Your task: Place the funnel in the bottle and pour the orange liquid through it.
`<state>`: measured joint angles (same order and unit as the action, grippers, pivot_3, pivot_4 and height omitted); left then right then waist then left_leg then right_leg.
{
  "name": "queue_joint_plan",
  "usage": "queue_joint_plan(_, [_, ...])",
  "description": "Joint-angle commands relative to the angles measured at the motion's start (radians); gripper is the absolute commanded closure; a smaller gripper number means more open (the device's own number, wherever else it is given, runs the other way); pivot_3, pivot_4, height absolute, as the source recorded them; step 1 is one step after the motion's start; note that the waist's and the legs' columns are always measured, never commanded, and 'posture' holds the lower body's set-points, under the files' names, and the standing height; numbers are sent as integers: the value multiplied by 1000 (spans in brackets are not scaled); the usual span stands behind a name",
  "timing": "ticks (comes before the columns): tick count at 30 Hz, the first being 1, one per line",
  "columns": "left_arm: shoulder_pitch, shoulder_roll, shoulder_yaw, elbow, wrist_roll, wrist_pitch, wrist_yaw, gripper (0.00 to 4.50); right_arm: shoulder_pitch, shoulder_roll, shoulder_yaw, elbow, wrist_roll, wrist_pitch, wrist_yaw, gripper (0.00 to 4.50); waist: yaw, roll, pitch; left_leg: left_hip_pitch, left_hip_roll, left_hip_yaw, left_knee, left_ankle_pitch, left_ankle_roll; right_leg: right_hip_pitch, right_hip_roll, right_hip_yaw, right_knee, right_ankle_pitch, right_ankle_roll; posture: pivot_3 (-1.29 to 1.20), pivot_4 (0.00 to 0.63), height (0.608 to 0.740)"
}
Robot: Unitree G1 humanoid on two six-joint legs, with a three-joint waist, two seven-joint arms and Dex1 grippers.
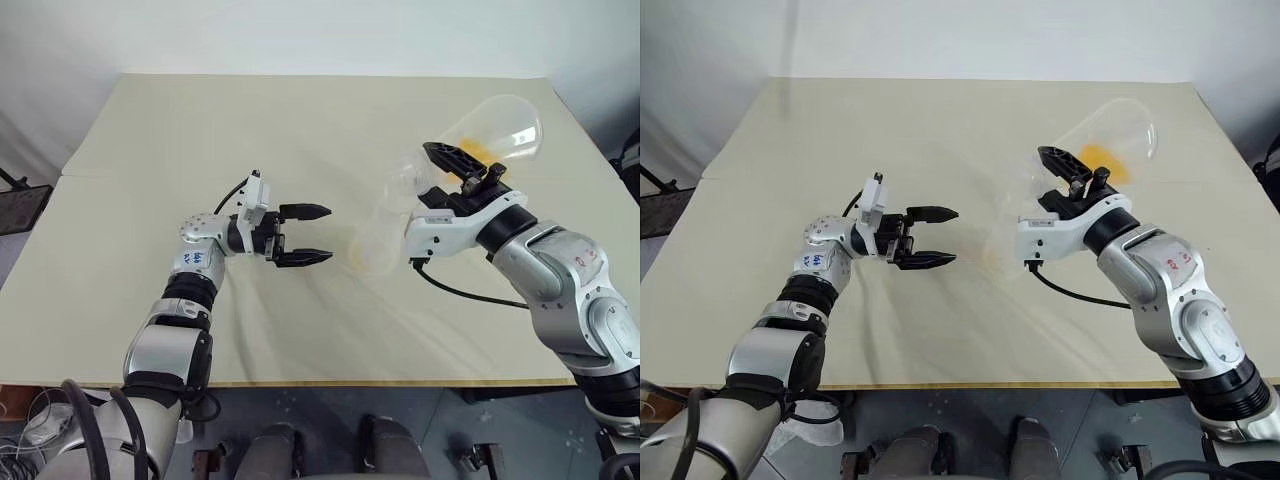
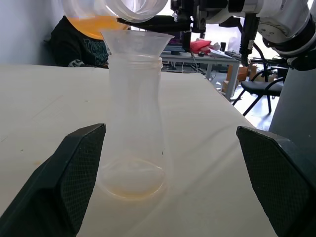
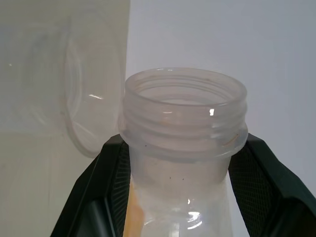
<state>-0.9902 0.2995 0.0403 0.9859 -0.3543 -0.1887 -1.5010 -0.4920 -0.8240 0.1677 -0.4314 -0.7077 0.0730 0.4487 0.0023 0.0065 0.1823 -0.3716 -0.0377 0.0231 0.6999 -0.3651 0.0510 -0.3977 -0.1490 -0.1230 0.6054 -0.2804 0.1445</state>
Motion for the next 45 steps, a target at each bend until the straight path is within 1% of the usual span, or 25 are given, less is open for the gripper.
queue_joint_plan(1, [-27,4,16,-18,-10,-6,-68,0,-21,-21,-50,-11,-16,-45,-5,2084,0,0,0,0,0,0,0,0,0,0,0,0,0,0,0,0,150,740])
queue_joint_plan(10, [-28,5,20,-17,-11,-2,-69,0,-39,-36,-81,39,-43,-110,-12,2084,0,0,0,0,0,0,0,0,0,0,0,0,0,0,0,0,150,740])
queue_joint_plan(25, [-27,5,29,-22,-8,1,-66,0,-88,-66,-80,124,-58,-229,-39,2084,-2,0,0,0,0,0,0,0,0,0,0,0,0,0,0,0,150,740])
queue_joint_plan(45, [-24,10,32,-26,-10,6,-65,0,-120,-78,-77,182,-77,-314,-53,2084,-2,0,0,0,0,0,0,0,0,0,0,0,0,0,0,0,150,740])
